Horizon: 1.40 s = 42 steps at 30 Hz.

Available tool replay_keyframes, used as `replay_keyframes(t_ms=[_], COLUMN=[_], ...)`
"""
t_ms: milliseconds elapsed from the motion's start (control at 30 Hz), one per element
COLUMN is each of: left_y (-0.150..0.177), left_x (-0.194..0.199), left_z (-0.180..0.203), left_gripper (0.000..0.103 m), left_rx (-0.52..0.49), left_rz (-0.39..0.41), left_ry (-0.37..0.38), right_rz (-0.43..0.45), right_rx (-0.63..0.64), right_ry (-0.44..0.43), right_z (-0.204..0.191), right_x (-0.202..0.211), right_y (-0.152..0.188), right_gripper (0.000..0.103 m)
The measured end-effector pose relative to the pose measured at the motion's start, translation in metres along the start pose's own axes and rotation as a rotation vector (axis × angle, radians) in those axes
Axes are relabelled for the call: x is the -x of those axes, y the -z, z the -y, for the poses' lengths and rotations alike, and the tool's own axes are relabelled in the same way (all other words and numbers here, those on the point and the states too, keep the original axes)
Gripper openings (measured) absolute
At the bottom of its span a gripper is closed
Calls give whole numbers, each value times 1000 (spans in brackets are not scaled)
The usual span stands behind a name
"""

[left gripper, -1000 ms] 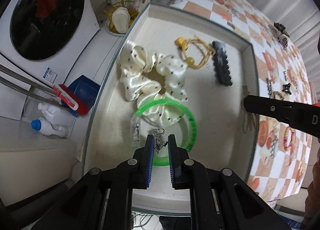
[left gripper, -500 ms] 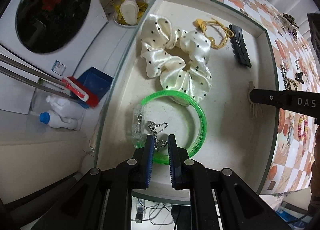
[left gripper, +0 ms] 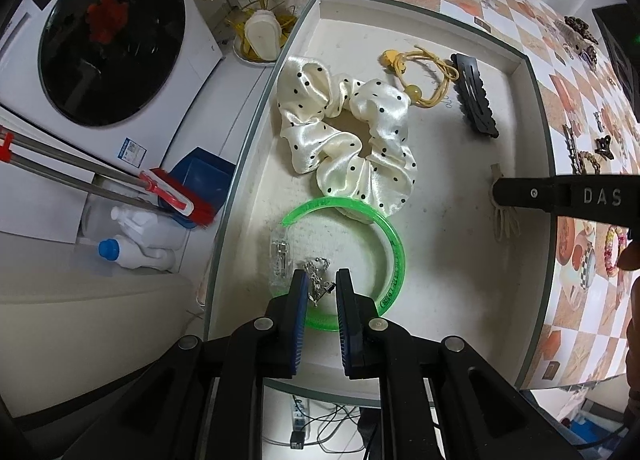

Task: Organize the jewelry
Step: 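Carry the silver charm and beige clip into the white tray and open both tools, then move both tools back over the table toward the braided tie and beaded bracelet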

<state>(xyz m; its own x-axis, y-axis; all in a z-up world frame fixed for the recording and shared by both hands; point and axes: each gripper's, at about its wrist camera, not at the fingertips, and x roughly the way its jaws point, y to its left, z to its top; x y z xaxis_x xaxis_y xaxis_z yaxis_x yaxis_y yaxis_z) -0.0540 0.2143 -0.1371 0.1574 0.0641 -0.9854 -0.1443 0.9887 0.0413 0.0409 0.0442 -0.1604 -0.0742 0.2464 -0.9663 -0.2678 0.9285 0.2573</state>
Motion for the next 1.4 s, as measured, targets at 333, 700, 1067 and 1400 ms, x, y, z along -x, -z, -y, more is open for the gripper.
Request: replay_keyframes(t_ms=[333, 700, 1067, 1400], left_y=[-3, -14, -30, -46], left_x=[15, 35, 52, 61], left_z=[1, 16, 65, 130], left_gripper=[103, 103, 103, 103], left_rx=[4, -37, -153, -251], left_rz=[38, 72, 95, 119], left_ry=[-20, -27, -6, 42], right_rz=[77, 144, 185, 186], right_rx=[-15, -66, -211, -406], right_ry=[-68, -89, -45, 36], right_z=[0, 19, 81, 168], right_x=[36, 74, 104, 120], right_y=[-8, 11, 43, 90], right_gripper=[38, 56, 83, 83])
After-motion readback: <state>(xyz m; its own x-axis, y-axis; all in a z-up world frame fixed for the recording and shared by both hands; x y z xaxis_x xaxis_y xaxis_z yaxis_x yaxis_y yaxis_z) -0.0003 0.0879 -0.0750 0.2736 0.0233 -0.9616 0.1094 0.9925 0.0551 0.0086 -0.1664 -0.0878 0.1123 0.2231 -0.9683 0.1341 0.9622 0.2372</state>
